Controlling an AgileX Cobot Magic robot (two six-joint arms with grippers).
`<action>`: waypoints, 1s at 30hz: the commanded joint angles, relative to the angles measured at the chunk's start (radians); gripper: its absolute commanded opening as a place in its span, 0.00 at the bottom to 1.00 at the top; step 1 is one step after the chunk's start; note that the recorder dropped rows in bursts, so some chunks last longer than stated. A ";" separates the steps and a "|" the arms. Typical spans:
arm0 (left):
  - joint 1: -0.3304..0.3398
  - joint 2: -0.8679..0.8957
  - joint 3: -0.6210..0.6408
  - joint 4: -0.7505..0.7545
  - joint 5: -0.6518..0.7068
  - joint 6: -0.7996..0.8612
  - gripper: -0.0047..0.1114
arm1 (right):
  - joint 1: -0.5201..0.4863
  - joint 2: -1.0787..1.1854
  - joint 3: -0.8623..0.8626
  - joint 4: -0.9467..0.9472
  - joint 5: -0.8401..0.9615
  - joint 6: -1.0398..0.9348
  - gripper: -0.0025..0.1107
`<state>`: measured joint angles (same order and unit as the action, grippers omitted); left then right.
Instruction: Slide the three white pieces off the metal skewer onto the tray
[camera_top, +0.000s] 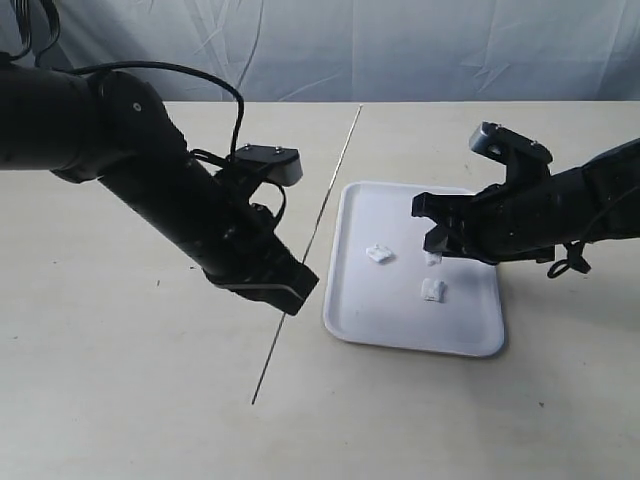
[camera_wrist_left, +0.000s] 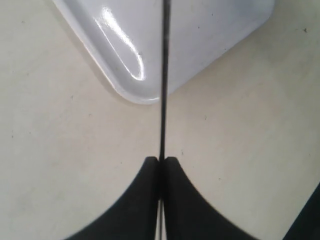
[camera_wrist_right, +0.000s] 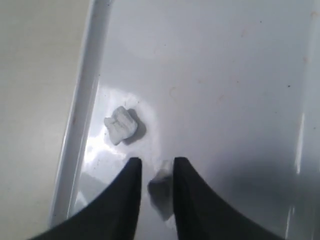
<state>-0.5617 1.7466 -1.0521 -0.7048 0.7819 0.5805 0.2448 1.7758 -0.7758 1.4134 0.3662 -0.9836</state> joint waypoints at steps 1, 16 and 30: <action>0.001 -0.001 -0.030 -0.023 -0.012 0.001 0.04 | -0.004 0.004 0.002 0.015 -0.022 -0.010 0.39; -0.036 0.197 -0.190 -0.034 0.064 -0.044 0.04 | -0.004 -0.273 0.002 -0.045 -0.053 -0.010 0.31; -0.088 0.419 -0.570 0.204 0.254 -0.299 0.04 | -0.004 -0.385 0.002 -0.214 0.045 0.117 0.31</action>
<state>-0.6447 2.1222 -1.5597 -0.5382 0.9893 0.3268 0.2448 1.4129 -0.7758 1.2462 0.3942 -0.8942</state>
